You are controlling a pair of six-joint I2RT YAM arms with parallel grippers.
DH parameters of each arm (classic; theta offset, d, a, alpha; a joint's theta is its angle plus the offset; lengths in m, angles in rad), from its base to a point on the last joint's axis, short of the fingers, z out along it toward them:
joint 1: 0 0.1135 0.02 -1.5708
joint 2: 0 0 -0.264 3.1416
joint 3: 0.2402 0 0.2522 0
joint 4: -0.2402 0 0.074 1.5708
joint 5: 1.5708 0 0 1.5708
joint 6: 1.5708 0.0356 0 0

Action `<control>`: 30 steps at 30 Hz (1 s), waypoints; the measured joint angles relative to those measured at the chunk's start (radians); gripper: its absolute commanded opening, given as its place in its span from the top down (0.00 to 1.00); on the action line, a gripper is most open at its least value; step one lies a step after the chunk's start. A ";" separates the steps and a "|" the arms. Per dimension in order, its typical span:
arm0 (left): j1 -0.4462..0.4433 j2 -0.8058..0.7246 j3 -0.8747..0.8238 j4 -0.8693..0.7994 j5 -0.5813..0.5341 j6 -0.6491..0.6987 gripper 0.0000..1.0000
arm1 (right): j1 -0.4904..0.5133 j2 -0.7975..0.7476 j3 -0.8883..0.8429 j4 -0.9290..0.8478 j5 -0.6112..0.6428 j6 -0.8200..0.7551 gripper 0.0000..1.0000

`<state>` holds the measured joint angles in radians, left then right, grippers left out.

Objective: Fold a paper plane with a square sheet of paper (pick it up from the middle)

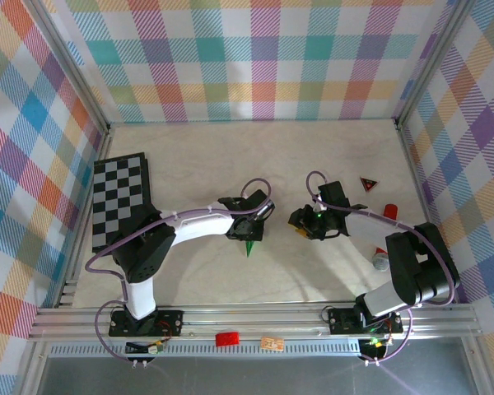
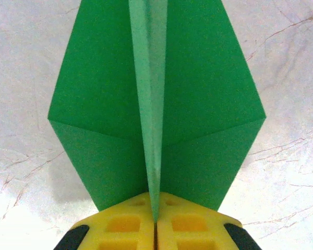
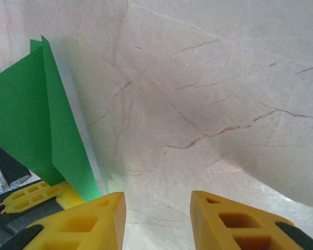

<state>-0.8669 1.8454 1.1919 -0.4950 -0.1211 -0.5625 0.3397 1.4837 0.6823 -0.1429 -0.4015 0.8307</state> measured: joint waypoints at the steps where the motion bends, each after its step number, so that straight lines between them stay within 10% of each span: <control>1: 0.000 0.000 -0.001 0.000 0.000 -0.002 0.88 | 0.000 0.000 0.000 0.002 0.000 0.000 0.61; 30: -0.021 0.021 -0.030 -0.001 -0.081 -0.079 0.72 | -0.001 0.008 -0.002 0.032 -0.018 0.010 0.60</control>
<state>-0.8875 1.8664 1.1622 -0.4957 -0.2020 -0.6418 0.3386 1.4914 0.6804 -0.1112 -0.4198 0.8406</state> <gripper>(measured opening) 0.270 0.394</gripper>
